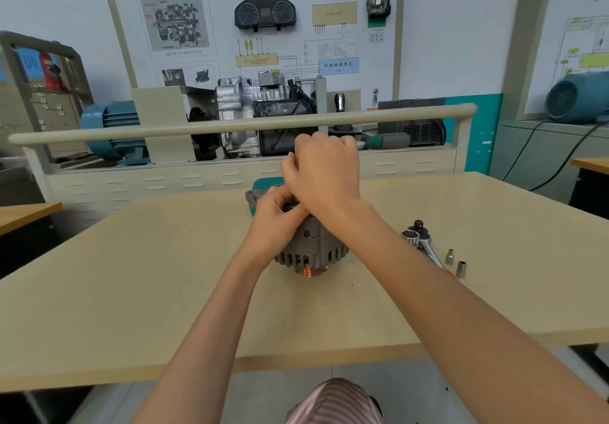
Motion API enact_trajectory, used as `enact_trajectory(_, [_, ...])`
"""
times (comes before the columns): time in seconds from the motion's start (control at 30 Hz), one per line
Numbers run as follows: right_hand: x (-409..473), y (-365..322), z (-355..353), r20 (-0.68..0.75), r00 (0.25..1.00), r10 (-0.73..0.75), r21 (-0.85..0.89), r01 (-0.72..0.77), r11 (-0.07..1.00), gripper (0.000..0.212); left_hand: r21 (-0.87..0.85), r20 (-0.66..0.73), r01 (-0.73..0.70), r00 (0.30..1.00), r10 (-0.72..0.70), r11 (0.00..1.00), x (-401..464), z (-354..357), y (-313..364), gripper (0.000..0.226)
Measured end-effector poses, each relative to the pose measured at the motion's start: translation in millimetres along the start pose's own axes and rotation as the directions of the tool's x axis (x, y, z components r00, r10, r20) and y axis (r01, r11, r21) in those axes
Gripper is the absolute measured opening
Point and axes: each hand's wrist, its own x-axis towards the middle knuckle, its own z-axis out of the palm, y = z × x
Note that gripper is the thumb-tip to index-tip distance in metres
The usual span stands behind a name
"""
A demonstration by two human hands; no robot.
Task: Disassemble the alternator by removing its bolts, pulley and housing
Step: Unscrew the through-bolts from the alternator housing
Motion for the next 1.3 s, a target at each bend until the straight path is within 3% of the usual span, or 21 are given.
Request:
enact_trajectory(0.1, [3,4,0,0.047,0.998,-0.041,0.238,0.029,0.971,0.028,-0.013,0.012,-0.008,1.000,0.008,1.000,0,-1,-1,0.029])
enact_trajectory(0.23, [10,13,-2,0.170,0.985,0.006,0.610,-0.111,0.785,0.041,-0.030,0.057,-0.007,0.998,0.009,1.000,0,-2,-1,0.023])
enact_trajectory(0.37, [10,15,0,0.211,0.977,0.007,0.737,-0.164,0.656,0.037,-0.041,0.082,-0.010,0.997,0.013,0.999,1,-4,-2,0.012])
enact_trajectory(0.47, [9,13,0,0.195,0.981,0.025,0.722,-0.160,0.673,0.037,-0.071,0.093,0.002,0.996,0.005,0.997,2,-4,0,0.011])
enact_trajectory(0.53, [8,13,1,0.144,0.989,0.022,0.641,-0.110,0.759,0.040,-0.066,0.086,0.001,0.996,0.005,0.998,2,-4,0,0.013])
enact_trajectory(0.67, [2,7,1,-0.017,1.000,0.006,0.241,-0.002,0.971,0.033,-0.049,0.062,-0.005,0.998,0.008,0.999,2,-4,-2,0.007])
enact_trajectory(0.73, [0,2,2,-0.050,0.998,0.029,0.015,-0.029,0.999,0.027,-0.037,0.038,0.001,0.999,0.001,0.999,2,-3,-2,0.006])
enact_trajectory(0.83, [0,-1,1,-0.043,0.996,0.078,-0.104,-0.082,0.991,0.028,0.003,0.024,0.003,1.000,-0.003,1.000,2,-3,-3,0.006])
enact_trajectory(1.0, [1,3,-1,0.004,0.998,0.066,-0.014,-0.065,0.998,0.026,-0.016,0.040,0.013,0.999,-0.012,1.000,-1,-3,1,0.011])
enact_trajectory(1.13, [3,9,-1,0.072,0.997,0.036,0.225,-0.051,0.973,0.030,-0.041,0.053,-0.006,0.999,0.008,0.999,-2,-3,5,0.010])
enact_trajectory(1.3, [7,13,-1,0.116,0.993,0.033,0.496,-0.087,0.864,0.031,-0.036,0.074,-0.012,0.997,0.014,0.999,0,-3,2,0.012])
